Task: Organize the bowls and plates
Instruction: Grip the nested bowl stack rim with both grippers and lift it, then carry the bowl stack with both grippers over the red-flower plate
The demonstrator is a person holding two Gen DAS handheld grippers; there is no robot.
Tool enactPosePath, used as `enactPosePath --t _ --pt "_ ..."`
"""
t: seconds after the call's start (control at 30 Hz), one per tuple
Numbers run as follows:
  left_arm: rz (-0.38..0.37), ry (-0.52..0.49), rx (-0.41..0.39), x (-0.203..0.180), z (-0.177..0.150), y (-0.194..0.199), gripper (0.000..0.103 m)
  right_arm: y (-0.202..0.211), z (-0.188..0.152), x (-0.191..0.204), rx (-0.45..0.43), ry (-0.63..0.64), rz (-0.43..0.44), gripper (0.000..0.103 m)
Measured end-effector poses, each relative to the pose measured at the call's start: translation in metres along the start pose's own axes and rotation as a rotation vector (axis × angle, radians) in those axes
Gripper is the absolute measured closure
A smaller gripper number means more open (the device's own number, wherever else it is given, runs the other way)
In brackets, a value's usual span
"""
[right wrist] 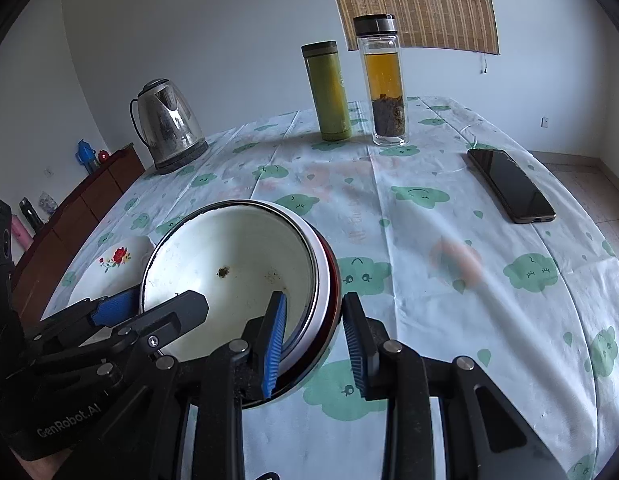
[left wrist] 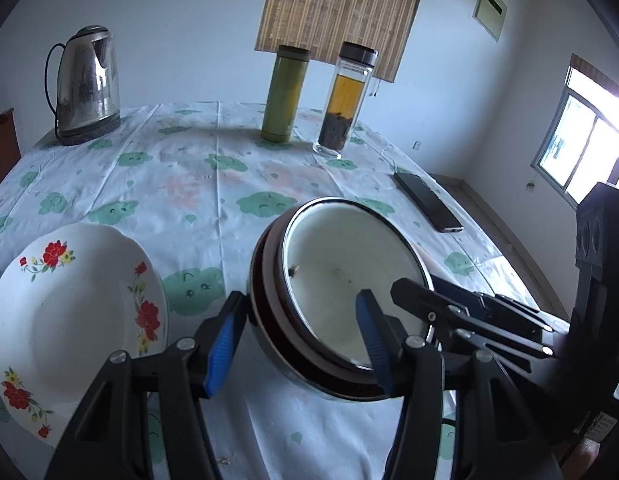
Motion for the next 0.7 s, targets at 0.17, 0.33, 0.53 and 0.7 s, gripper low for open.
enactPosePath --t 0.17,0.33,0.53,0.7 --pt "0.016 0.012 -0.038 0.005 0.002 0.01 0.048 0.002 0.003 0.007 -0.007 0.017 0.009 0.072" --pt "0.034 0.037 -0.07 0.017 0.005 0.021 0.048 0.003 0.006 0.021 -0.015 0.046 0.027 0.072" --pt "0.056 0.074 -0.12 0.034 0.008 0.037 0.048 0.005 0.011 0.043 -0.03 0.081 0.057 0.072" --pt "0.069 0.096 -0.136 0.046 0.007 0.044 0.048 0.005 0.016 0.059 -0.04 0.106 0.07 0.072"
Point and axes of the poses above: each gripper's, at about its wrist camera, not at the fingertips, and y roughly against the way its jaws point, x to its left, z to its top, the point moved 3 cm from there along -y, roughly the way its jaws point, and after that the axes turned 7 degrees about x, right-handed, at the moved point
